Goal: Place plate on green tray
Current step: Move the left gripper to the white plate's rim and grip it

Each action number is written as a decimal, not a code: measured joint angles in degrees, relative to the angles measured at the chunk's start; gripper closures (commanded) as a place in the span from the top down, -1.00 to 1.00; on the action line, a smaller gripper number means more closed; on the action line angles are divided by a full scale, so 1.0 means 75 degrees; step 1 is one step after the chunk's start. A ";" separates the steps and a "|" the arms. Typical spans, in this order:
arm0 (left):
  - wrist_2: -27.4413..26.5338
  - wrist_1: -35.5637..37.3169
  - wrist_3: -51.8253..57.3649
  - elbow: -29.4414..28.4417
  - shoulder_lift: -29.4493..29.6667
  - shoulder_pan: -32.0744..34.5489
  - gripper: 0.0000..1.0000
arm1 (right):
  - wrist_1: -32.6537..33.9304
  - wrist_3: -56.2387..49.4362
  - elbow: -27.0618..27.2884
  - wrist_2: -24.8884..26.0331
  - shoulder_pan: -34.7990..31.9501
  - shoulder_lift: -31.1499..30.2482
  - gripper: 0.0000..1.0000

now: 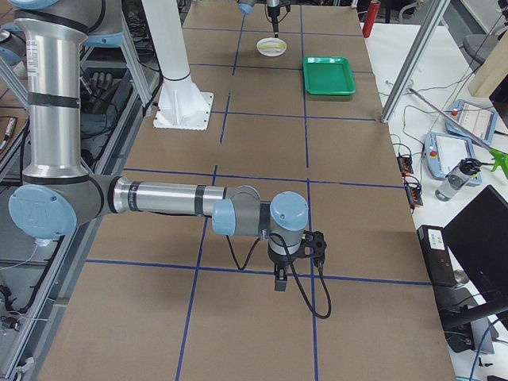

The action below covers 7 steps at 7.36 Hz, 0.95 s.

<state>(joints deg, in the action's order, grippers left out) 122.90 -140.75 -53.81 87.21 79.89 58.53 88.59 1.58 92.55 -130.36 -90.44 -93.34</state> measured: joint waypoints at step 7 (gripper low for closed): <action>-0.0015 0.0046 -0.0097 0.0005 -0.0008 -0.0259 -1.00 | 0.0000 0.0000 0.0000 -0.0002 0.0000 0.0000 1.00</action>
<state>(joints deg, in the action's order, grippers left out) 122.79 -140.41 -54.54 87.25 79.83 56.59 88.59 1.58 92.55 -130.38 -90.44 -93.34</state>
